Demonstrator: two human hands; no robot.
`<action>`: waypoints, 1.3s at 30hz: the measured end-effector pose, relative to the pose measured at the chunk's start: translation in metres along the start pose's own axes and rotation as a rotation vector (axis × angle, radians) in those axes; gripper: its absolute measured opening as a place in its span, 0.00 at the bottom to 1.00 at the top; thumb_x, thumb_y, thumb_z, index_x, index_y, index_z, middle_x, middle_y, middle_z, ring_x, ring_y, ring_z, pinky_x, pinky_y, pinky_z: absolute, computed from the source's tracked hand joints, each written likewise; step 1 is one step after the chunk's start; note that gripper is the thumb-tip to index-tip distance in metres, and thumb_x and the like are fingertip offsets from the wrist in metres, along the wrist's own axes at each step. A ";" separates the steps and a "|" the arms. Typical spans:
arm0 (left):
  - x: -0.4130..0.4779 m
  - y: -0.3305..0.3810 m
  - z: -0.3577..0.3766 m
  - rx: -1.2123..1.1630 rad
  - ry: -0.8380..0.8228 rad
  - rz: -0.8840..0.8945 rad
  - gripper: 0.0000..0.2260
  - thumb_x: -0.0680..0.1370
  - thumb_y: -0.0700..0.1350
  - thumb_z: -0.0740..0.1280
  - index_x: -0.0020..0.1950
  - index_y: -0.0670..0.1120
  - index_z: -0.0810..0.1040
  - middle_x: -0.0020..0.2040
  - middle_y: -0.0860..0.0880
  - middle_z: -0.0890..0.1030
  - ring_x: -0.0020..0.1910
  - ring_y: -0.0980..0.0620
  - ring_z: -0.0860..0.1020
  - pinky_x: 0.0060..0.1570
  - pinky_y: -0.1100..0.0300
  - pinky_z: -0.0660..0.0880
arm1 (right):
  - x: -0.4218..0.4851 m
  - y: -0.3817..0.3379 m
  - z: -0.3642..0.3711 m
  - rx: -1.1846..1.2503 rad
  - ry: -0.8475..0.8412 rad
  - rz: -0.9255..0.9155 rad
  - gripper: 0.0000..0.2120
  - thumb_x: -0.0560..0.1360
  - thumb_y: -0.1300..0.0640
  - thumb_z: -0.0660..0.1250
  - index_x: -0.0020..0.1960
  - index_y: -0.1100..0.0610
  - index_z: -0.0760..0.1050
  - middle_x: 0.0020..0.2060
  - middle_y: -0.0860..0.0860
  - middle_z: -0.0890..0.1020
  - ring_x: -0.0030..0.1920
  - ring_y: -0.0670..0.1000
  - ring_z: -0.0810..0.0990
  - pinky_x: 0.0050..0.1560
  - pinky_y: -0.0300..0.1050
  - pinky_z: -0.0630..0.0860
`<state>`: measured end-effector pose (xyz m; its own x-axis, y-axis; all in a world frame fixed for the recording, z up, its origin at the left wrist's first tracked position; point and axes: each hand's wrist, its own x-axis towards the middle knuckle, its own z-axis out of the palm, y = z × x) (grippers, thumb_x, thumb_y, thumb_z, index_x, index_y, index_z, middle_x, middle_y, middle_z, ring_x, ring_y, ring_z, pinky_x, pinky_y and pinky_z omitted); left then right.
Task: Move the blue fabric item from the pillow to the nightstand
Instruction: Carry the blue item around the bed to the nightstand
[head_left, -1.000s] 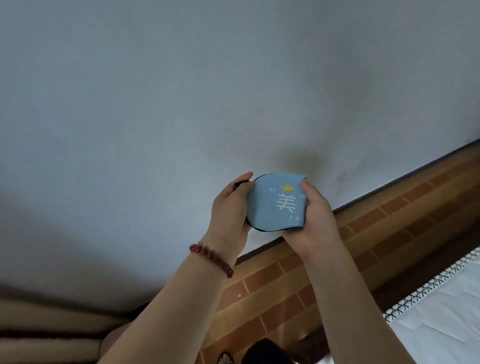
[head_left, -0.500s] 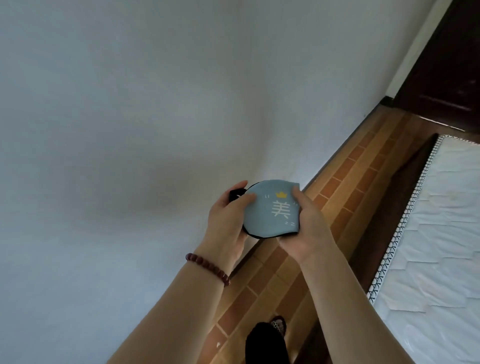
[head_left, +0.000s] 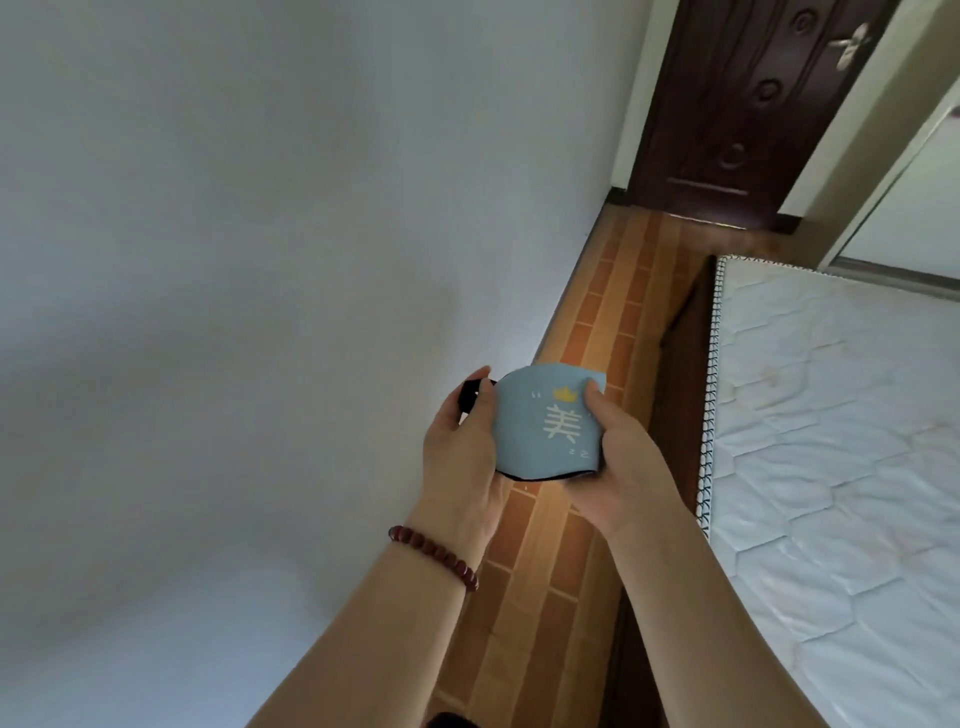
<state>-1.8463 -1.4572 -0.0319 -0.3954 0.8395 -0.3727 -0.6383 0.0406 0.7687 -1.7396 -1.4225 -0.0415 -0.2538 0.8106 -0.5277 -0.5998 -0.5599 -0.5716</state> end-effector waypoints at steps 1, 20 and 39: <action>0.012 -0.001 0.009 0.026 -0.008 -0.012 0.05 0.78 0.43 0.65 0.52 0.48 0.79 0.55 0.43 0.80 0.46 0.49 0.81 0.44 0.54 0.81 | 0.009 -0.007 0.000 0.026 0.012 -0.012 0.13 0.75 0.53 0.67 0.55 0.59 0.77 0.42 0.56 0.87 0.39 0.56 0.86 0.29 0.50 0.81; 0.232 -0.049 0.224 0.408 -0.356 -0.263 0.08 0.75 0.47 0.67 0.51 0.45 0.78 0.41 0.48 0.81 0.38 0.51 0.80 0.27 0.63 0.75 | 0.188 -0.194 -0.040 0.220 0.047 -0.363 0.19 0.80 0.50 0.56 0.45 0.57 0.83 0.42 0.56 0.86 0.42 0.55 0.86 0.43 0.56 0.81; 0.539 -0.070 0.472 0.337 -0.356 -0.229 0.07 0.76 0.46 0.66 0.52 0.45 0.79 0.42 0.47 0.84 0.35 0.54 0.83 0.31 0.60 0.78 | 0.492 -0.453 -0.017 0.191 0.067 -0.346 0.15 0.78 0.51 0.60 0.52 0.59 0.80 0.46 0.57 0.86 0.45 0.57 0.85 0.45 0.58 0.80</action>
<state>-1.7028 -0.7517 -0.0413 0.0147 0.9182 -0.3958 -0.4110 0.3664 0.8348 -1.5802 -0.7734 -0.0524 0.0342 0.9291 -0.3681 -0.7731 -0.2089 -0.5989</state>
